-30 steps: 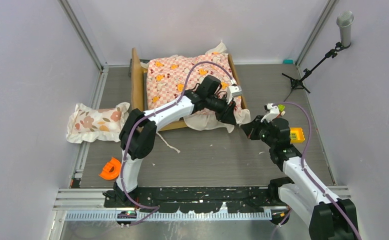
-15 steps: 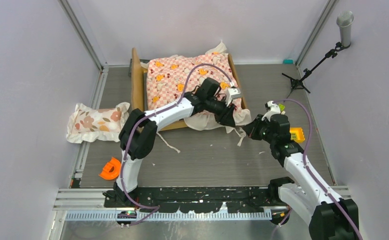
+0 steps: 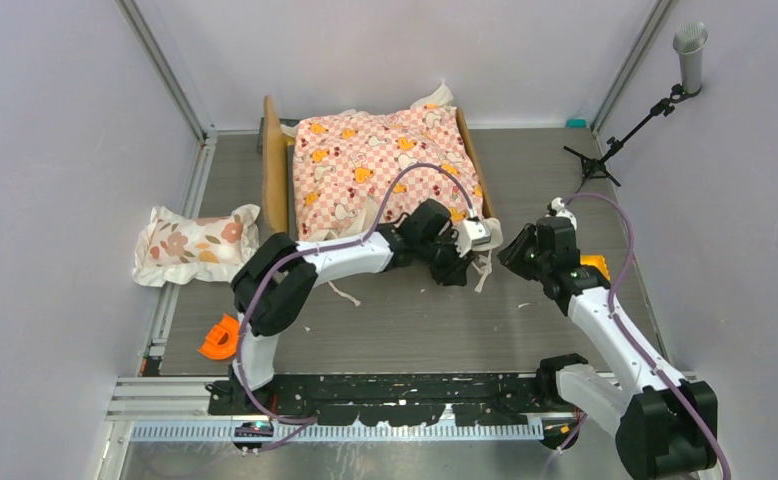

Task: Set up the pet bed
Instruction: Tie the ropes to the bed frame.

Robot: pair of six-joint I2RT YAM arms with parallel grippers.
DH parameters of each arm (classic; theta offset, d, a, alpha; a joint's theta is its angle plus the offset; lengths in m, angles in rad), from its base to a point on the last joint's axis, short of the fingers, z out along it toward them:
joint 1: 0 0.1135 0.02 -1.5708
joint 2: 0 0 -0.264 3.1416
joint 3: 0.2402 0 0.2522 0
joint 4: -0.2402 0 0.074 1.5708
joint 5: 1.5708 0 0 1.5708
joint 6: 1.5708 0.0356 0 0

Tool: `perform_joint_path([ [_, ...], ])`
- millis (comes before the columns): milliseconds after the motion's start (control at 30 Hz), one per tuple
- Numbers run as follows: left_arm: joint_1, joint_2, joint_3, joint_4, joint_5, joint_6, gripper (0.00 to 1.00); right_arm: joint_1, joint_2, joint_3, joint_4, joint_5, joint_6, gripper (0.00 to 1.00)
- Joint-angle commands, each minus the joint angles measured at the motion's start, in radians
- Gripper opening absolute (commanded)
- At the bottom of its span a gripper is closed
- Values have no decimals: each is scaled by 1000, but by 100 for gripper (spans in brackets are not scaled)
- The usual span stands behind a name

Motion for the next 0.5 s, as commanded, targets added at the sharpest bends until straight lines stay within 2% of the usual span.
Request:
perform_joint_path([
  [0,-33,-120,-32,161,-134,-18,26,-9,67,37,-64,42,77,38],
  [133,-35,-142,-92,252,-163,-52,23,-16,110,23,-39,52,133,42],
  [233,-65,-130,-109,318,-204,-57,23,-22,56,27,-70,133,199,42],
  [467,-156,-17,-19,347,-415,-86,24,-45,-154,223,-411,479,252,46],
])
